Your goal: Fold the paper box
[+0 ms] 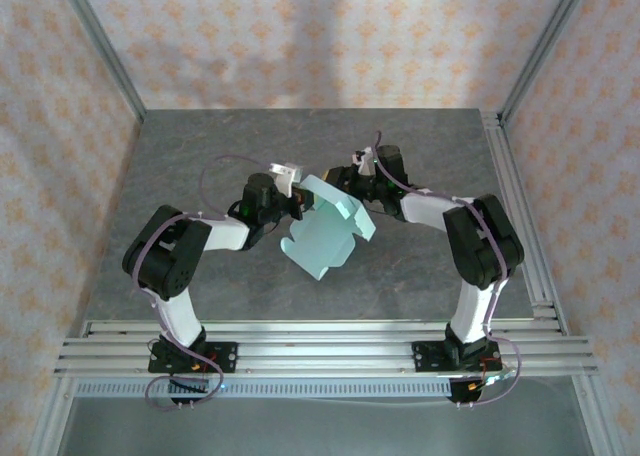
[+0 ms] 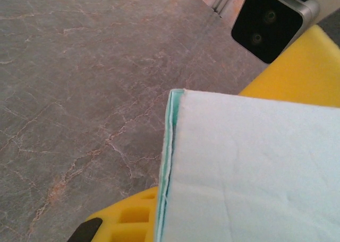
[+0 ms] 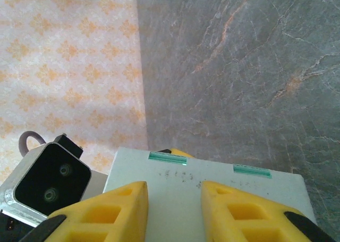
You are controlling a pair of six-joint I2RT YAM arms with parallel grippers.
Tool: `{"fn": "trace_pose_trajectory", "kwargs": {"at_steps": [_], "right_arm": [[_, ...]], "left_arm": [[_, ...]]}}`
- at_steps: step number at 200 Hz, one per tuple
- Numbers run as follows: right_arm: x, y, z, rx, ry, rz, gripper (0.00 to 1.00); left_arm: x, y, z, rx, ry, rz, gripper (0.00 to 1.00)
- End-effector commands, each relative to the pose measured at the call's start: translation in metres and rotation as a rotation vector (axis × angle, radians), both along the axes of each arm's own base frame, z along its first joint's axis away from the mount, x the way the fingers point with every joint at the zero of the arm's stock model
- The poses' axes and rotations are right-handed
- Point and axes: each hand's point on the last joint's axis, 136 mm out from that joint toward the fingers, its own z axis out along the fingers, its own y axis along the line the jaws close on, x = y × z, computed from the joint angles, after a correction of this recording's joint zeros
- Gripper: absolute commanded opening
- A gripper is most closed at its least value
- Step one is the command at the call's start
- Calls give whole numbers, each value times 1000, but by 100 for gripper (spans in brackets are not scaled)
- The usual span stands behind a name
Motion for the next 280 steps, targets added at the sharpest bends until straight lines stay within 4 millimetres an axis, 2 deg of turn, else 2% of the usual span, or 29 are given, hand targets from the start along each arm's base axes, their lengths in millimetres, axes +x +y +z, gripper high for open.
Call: {"fn": "trace_pose_trajectory", "kwargs": {"at_steps": [1,16,32,51,67,96,121,163,202,237,254,280], "right_arm": [[-38,34,4,50,1,160,33],[-38,31,4,14,-14,162,34],[-31,17,3,-55,-39,126,39],[-15,-11,2,-131,-51,44,45],[-4,-37,3,-209,-72,-17,55],[3,-76,15,-380,-142,-82,71],[6,-101,21,-484,-176,-130,74],[4,-123,36,-591,-271,-191,75],[8,-149,60,-615,-361,-356,73],[4,-171,72,-533,-348,-501,71],[-2,-172,76,-438,-342,-536,70],[-11,-159,85,-280,-337,-521,69]], "left_arm": [[27,6,18,-16,-31,97,0],[26,9,16,-7,-31,107,0],[24,11,16,4,-33,106,0],[19,13,12,41,-36,95,0],[14,18,9,83,-38,96,0],[7,32,12,150,-34,107,0],[0,51,11,231,10,132,0],[-13,85,18,327,85,239,0],[-7,101,23,186,110,374,0],[3,99,43,-17,79,440,0],[9,93,55,-111,82,435,0],[20,80,70,-256,107,411,0]]}}
